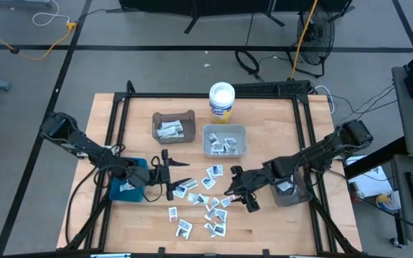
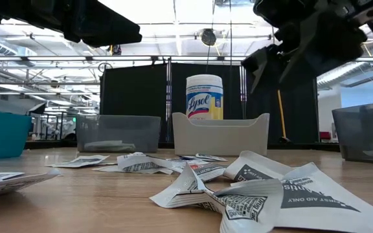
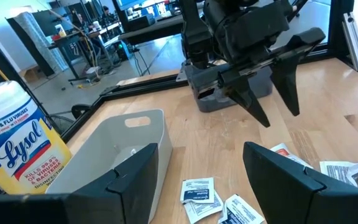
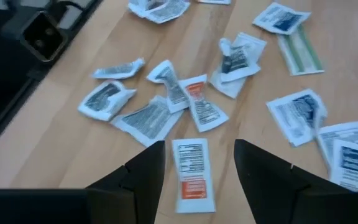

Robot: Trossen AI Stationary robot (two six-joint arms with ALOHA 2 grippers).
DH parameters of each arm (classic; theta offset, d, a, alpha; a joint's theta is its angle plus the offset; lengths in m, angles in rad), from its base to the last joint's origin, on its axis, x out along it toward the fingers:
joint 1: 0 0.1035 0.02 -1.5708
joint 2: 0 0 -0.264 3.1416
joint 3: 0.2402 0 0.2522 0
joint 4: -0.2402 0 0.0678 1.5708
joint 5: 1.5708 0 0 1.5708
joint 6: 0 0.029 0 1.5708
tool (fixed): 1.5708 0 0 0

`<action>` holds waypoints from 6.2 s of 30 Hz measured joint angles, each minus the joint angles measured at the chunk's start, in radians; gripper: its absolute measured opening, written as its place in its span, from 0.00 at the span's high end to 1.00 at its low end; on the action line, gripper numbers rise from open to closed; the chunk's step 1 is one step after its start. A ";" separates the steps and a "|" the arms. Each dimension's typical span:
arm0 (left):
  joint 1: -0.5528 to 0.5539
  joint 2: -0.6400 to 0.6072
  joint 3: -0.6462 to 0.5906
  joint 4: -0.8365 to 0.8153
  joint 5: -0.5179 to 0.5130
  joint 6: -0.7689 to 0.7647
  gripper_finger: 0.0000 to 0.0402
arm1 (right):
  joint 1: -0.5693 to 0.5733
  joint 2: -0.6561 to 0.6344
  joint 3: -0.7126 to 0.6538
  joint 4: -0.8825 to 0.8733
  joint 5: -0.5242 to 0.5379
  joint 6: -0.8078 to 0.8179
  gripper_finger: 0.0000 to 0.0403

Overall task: Pick & Place First Aid Supplies
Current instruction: Move the orange ointment pack to the center of the table, then put the green bandage pack into the top black bin

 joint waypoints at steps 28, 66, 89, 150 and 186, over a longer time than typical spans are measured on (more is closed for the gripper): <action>0.002 0.000 0.000 -0.002 0.005 -0.005 0.40 | 0.045 0.216 -0.103 0.271 -0.026 0.110 0.55; 0.002 0.000 0.000 -0.001 0.007 -0.004 0.40 | 0.056 0.226 -0.100 0.231 0.108 0.061 0.44; 0.002 0.000 0.000 -0.001 0.007 -0.005 0.40 | 0.056 0.237 -0.101 0.172 0.153 0.080 0.77; 0.002 0.000 0.000 0.011 0.007 0.016 0.40 | -0.038 0.277 0.122 0.458 0.149 -0.286 1.00; 0.000 0.000 0.000 -0.030 0.193 -0.032 0.40 | -0.059 0.282 0.334 0.041 -0.055 -0.310 0.45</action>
